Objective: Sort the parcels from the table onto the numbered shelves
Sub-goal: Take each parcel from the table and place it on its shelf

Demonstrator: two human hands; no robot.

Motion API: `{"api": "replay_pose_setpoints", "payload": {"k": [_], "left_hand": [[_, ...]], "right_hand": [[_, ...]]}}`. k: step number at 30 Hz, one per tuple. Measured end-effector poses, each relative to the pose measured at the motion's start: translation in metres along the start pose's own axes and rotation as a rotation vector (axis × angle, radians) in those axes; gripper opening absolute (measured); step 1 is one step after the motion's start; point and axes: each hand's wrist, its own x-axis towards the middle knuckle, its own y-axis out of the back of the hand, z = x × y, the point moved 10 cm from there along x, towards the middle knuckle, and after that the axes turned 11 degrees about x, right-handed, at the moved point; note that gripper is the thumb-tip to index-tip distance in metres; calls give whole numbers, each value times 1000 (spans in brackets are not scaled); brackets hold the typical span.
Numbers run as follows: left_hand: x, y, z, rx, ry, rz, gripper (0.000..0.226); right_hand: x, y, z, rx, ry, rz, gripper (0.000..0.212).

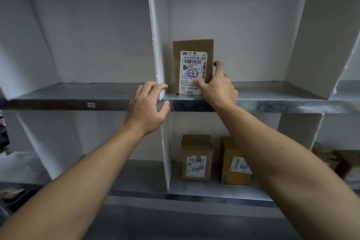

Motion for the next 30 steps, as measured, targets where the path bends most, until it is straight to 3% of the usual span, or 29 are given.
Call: {"api": "replay_pose_setpoints", "payload": {"k": [18, 24, 30], "left_hand": [[-28, 7, -18, 44, 25, -18, 44], [-46, 3, -38, 98, 45, -98, 45], [-75, 9, -67, 101, 51, -161, 45]], "right_hand": [[-8, 8, -5, -36, 59, 49, 70], [-47, 11, -14, -49, 301, 106, 47], [-130, -32, -53, -200, 627, -3, 36]]}}
